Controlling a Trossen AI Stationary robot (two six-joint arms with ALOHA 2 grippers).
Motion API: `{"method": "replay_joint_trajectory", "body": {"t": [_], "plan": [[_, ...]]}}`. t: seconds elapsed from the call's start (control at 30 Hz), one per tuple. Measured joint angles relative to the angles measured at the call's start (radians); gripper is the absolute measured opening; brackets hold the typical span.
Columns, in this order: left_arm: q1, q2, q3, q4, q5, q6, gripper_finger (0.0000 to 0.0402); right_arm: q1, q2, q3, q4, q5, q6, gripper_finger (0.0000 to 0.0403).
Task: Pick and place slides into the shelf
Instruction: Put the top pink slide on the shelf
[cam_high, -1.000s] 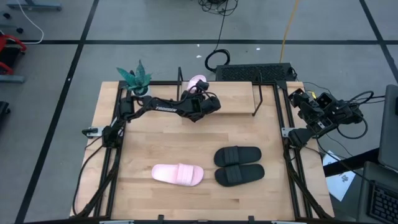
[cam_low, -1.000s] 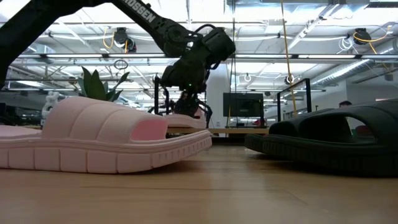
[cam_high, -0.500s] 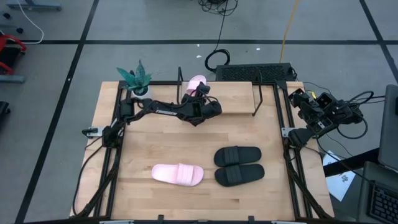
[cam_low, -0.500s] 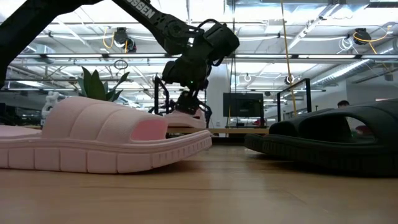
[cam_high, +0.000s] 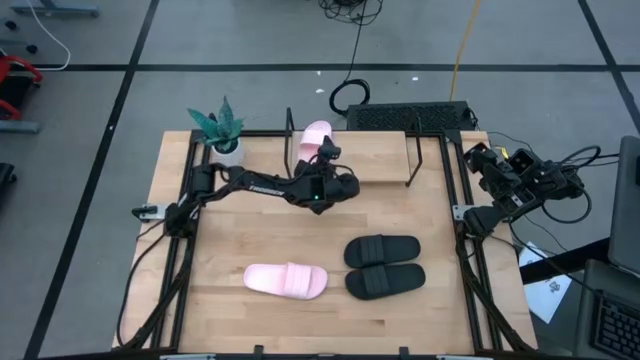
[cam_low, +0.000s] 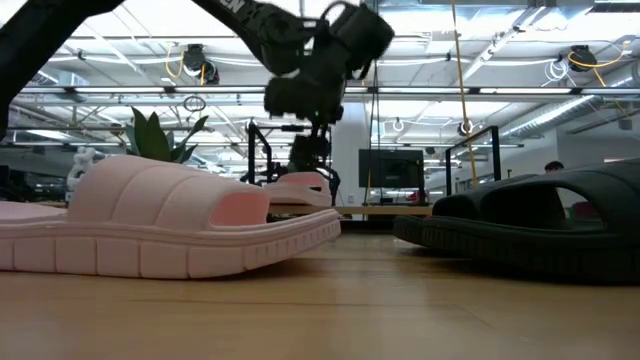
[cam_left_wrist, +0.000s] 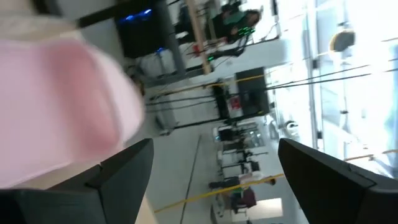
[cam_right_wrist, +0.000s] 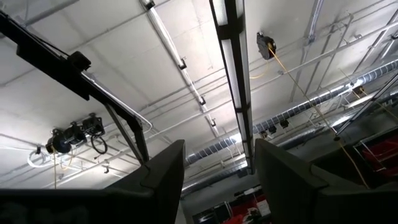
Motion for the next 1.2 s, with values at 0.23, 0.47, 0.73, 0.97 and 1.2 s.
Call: {"method": "replay_joint_trajectory", "body": {"t": [0.23, 0.47, 0.73, 0.97, 1.2], "plan": [[-0.092, -0.144, 0.0, 0.039, -0.035, 0.208, 0.0347, 0.0, 0.001, 0.0, -0.033, -0.005, 0.043, 0.0185], [-0.225, -0.372, 0.0, 0.029, 0.025, 0.645, 0.0347, 0.0, 0.066, 0.0, -0.261, -0.015, 0.136, 0.0185], [-0.418, -0.596, 0.0, 0.018, -0.057, 1.058, 0.0347, -0.016, 0.301, 0.081, -0.289, -0.057, 0.109, 0.0185], [-0.564, -0.721, 0.0, -0.108, -0.07, 1.165, 0.0347, -0.083, 0.604, 0.318, -0.505, -0.008, -0.015, 0.0185], [-0.682, -0.812, 0.0, -0.33, -0.07, 1.151, 0.0347, -0.194, 0.898, 0.462, -0.553, 0.002, -0.1, 0.0185]]}}
